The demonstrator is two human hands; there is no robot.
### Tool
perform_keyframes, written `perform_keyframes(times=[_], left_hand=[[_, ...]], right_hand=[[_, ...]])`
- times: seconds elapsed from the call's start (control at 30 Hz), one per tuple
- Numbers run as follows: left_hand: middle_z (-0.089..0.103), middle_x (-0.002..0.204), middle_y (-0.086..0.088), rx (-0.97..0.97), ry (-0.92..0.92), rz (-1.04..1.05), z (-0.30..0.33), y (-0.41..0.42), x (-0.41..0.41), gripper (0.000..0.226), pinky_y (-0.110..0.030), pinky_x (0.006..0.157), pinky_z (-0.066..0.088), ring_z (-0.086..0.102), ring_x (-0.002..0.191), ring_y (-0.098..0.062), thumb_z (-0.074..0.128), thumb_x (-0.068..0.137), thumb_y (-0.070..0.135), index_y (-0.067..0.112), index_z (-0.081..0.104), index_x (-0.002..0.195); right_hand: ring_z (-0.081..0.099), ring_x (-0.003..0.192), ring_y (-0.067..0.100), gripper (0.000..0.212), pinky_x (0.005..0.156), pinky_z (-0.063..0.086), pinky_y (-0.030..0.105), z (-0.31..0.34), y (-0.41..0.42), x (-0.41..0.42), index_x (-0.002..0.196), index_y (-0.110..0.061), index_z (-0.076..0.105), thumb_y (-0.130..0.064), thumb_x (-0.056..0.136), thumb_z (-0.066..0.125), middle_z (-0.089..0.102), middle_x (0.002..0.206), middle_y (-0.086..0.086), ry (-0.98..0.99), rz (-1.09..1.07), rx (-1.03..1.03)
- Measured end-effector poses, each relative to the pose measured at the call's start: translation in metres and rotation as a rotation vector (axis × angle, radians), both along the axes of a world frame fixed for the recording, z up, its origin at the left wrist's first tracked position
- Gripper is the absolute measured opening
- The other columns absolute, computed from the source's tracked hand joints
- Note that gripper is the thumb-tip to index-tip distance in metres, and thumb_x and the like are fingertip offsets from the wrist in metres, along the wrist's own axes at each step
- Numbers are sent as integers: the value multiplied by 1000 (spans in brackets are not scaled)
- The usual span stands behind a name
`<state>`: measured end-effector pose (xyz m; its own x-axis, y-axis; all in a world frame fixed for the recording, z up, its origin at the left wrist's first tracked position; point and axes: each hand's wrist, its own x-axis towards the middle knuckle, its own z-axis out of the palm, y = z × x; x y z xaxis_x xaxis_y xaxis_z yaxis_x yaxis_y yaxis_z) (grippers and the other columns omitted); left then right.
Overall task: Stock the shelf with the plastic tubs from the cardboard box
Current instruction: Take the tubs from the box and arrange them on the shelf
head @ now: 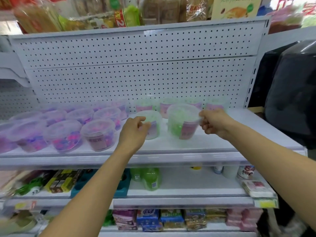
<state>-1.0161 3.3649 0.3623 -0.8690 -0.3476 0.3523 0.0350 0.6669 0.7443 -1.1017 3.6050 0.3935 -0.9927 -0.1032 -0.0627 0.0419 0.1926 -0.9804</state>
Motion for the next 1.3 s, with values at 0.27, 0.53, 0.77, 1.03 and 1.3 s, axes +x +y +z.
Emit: perform_keyframes(times=[0.27,0.53,0.77,1.03,1.3], left_hand=[[47,142,1,-319,-13,-16,-7,-22,-31,41,-33,103,35,40,131,-19,54,95,27,22,51,136],[55,124,-5,-526,-47,-1,-15,-30,-48,42,-36,88,42,46,120,-25,54,95,35,27,52,136],[55,116,-7,-608,-48,88,-17,-40,-68,32,-35,77,42,48,113,-28,54,95,30,25,62,126],[52,115,-12,-587,-59,71,-17,-57,-91,33,-40,76,45,47,111,-31,52,96,26,19,61,127],[54,128,-19,-775,12,29,-24,-34,-67,59,-48,98,36,48,120,-38,61,88,40,11,48,138]], right_hand=[[61,46,29,38,48,58,39,-26,-17,-10,126,7,44,-10,93,55,60,70,20,-128,-100,-95],[39,123,32,48,96,40,43,-37,-13,2,139,-38,44,-52,93,48,31,143,7,469,107,881],[40,115,33,40,89,44,43,-41,-50,-27,135,-33,50,-41,96,48,44,128,7,511,83,893],[39,120,32,41,78,44,39,-42,-82,-54,137,-35,46,-43,97,45,42,132,7,524,51,936],[24,139,34,54,97,39,47,-55,-54,-20,145,-29,33,-50,95,43,17,157,8,679,13,1120]])
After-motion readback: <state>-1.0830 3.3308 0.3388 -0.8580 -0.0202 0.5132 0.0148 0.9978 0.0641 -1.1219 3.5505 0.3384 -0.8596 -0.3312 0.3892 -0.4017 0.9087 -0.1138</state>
